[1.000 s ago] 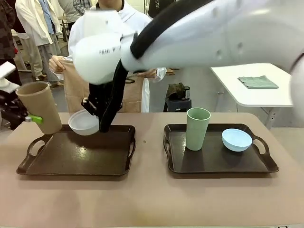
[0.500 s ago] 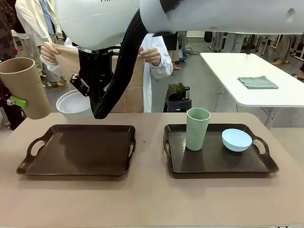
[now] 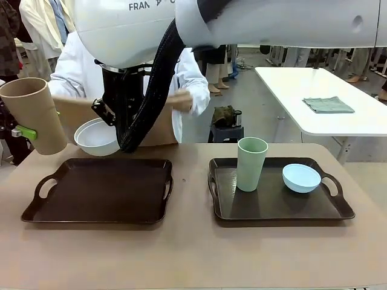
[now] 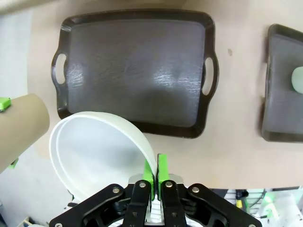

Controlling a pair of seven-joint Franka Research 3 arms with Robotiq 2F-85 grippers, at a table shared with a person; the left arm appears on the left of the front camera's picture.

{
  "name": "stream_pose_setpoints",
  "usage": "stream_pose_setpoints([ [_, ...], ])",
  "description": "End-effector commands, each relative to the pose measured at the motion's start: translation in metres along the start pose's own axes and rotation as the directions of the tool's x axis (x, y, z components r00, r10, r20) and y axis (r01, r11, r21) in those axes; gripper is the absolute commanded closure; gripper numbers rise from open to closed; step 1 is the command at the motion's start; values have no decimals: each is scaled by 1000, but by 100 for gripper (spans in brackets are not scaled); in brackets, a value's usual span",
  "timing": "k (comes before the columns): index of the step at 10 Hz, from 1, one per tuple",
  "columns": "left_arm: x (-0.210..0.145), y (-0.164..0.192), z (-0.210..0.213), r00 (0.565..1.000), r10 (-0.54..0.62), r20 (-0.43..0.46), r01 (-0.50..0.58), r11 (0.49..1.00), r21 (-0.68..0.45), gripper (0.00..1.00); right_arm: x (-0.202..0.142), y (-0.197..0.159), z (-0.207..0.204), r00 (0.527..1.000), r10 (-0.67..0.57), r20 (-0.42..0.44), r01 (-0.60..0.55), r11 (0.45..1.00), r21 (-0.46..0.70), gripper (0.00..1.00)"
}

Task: Set up a tray with a mat and arrange the tableware.
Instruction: Place the Picnic Bowl and Reusable plastic cup back onto the Handle tray in front of the human's position.

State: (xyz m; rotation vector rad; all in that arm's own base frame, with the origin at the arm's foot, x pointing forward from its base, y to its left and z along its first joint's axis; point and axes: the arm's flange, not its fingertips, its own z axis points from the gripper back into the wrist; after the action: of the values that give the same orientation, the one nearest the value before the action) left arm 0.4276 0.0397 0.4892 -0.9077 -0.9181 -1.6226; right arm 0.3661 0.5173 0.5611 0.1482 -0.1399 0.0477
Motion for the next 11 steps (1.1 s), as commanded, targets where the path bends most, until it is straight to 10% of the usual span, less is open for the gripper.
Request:
stream_pose_setpoints([
  [1, 2, 1, 3, 1000, -9, 4, 9, 1000, 1, 36, 0, 2, 2, 1000, 8, 4, -9, 1000, 4, 100],
  [11, 2, 1, 3, 1000, -9, 4, 9, 1000, 1, 36, 0, 2, 2, 1000, 8, 4, -9, 1000, 4, 100],
])
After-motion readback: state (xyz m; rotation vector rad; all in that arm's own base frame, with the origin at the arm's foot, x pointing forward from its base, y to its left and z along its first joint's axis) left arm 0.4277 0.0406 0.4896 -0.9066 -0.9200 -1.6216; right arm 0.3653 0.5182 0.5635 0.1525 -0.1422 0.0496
